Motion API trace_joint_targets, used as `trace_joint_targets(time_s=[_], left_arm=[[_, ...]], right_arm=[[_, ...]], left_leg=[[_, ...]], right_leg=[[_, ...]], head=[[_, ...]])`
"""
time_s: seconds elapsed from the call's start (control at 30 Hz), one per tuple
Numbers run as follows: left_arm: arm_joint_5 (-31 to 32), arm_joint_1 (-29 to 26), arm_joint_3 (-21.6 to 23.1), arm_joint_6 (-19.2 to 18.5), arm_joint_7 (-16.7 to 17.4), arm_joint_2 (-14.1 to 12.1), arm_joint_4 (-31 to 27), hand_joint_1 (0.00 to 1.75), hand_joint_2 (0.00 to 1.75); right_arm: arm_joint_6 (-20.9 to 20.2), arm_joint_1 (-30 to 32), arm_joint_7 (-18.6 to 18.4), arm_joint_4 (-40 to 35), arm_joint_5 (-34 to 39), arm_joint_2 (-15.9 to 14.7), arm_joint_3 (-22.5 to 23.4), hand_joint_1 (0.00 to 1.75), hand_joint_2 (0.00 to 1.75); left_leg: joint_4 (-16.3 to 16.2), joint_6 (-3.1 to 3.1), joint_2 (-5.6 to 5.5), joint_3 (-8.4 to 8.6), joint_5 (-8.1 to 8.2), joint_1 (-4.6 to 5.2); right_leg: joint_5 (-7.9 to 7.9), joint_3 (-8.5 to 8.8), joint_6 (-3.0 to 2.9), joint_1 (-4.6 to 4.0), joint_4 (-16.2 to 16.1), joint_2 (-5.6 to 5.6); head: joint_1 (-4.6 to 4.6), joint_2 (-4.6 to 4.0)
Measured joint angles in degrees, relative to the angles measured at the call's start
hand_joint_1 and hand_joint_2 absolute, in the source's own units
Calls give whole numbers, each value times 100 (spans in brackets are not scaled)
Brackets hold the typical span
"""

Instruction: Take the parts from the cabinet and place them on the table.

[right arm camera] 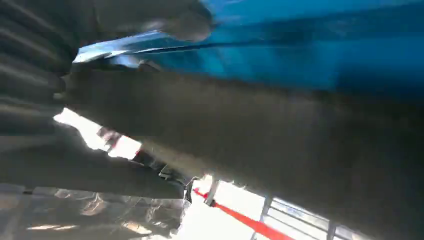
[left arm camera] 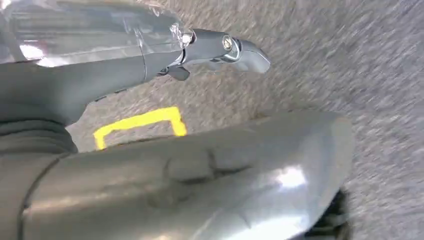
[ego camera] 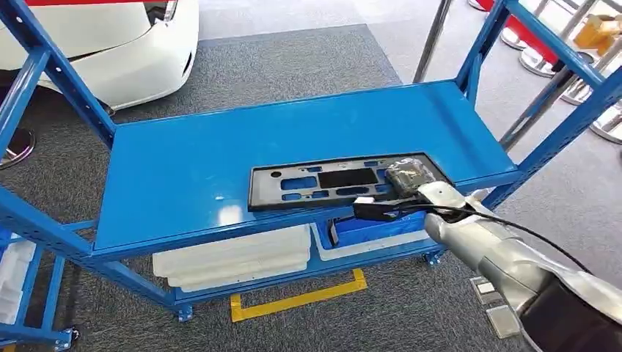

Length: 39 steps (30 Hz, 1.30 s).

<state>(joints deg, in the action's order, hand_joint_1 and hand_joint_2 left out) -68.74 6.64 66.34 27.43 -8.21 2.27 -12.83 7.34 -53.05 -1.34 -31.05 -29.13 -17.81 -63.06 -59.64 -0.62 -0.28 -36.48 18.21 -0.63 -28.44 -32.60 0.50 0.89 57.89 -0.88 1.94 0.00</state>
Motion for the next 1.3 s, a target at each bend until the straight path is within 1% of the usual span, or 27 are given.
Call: trace_joint_targets(time_s=[0.03, 0.07, 0.1, 0.13, 0.17, 0.23, 0.33, 0.4, 0.53, 0.7, 0.93, 0.97, 1.07, 1.17, 1.3], left_arm=[[-70, 7, -13, 68, -103, 0, 0, 0, 0], [-123, 12, -26, 114, -169, 0, 0, 0, 0], [-149, 15, -35, 138, -206, 0, 0, 0, 0], [-149, 8, -48, 166, -219, 0, 0, 0, 0], [-142, 4, -50, 186, -234, 0, 0, 0, 0], [-149, 2, -52, 217, -304, 0, 0, 0, 0], [-153, 0, -55, 241, -328, 0, 0, 0, 0], [-155, 0, -55, 254, -346, 0, 0, 0, 0], [-158, -2, -55, 258, -365, 0, 0, 0, 0], [-208, -1, -57, 313, -374, 0, 0, 0, 0], [-232, 2, -57, 379, -398, 0, -9, 0, 0], [-230, 2, -57, 379, -400, 0, -11, 0, 175], [-230, 2, -57, 379, -403, 0, -11, 0, 175], [-217, 1, -57, 372, -392, 0, -17, 0, 175], [-173, 4, -57, 350, -398, 0, -28, 0, 175]], right_arm=[[156, 92, 173, -207, 346, 2, 177, 175, 175], [204, 183, 259, -430, 628, 0, 342, 175, 175], [244, 291, 274, -714, 864, -6, 487, 175, 175], [282, 407, 376, -1044, 1146, -24, 656, 175, 175], [316, 529, 528, -1313, 1402, -24, 801, 175, 175], [394, 838, 827, -2024, 2020, -37, 1180, 175, 175], [449, 1239, 945, -3074, 2499, -55, 1583, 175, 175], [451, 1463, 960, -3700, 2625, -87, 1802, 175, 175], [447, 1670, 982, -4554, 2695, -166, 2141, 175, 175], [401, 1885, 1233, -5229, 3073, -197, 2414, 175, 175], [300, 2218, 1402, -5856, 3503, -197, 2521, 175, 175], [300, 2254, 1404, -5911, 3523, -197, 2525, 175, 175], [300, 2324, 1404, -6026, 3551, -197, 2532, 175, 175], [291, 2397, 1410, -6129, 3911, -197, 2554, 175, 175], [307, 2626, 1581, -6138, 4382, -190, 2599, 175, 175]], left_leg=[[0, 0, 2, 1, 0, 1], [0, 0, -3, 3, 0, 0], [0, -1, -9, 2, 0, -3], [1, -1, -19, 0, -1, -4], [3, -2, -33, -1, -1, -5], [7, -3, -57, -2, -1, -7], [11, -6, -59, -3, 5, -7], [12, -9, -58, -3, 14, -6], [14, -11, -57, -3, 17, -6], [14, -12, -56, -2, 18, -5], [14, -12, -55, -1, 18, -6], [14, -12, -55, -1, 18, -6], [16, -14, -55, -1, 19, -5], [16, -14, -55, -1, 19, -6], [16, -14, -56, -1, 19, -5]], right_leg=[[0, 0, 0, 1, 1, -1], [-1, 0, -1, 0, 0, 1], [-4, 1, -3, -3, 0, 10], [-6, 1, -4, -4, 0, 19], [-10, 1, -5, -4, 0, 34], [-24, 7, -17, -8, 0, 59], [-34, 5, -21, -6, 0, 58], [-43, 4, -21, -6, 0, 58], [-48, 4, -23, -5, -2, 57], [-47, 5, -23, -4, -2, 55], [-48, 5, -23, -5, -2, 55], [-48, 4, -23, -5, -2, 55], [-48, 4, -22, -5, -2, 55], [-49, 5, -22, -5, -2, 56], [-49, 5, -22, -4, -2, 56]], head=[[-15, 0], [-28, 0], [-24, 0], [-13, 0], [-24, 0], [-13, 0], [-19, 0], [-24, 0], [-19, 0], [-22, 0], [-37, 0], [-35, 0], [-41, 0], [-41, 0], [-48, 0]])
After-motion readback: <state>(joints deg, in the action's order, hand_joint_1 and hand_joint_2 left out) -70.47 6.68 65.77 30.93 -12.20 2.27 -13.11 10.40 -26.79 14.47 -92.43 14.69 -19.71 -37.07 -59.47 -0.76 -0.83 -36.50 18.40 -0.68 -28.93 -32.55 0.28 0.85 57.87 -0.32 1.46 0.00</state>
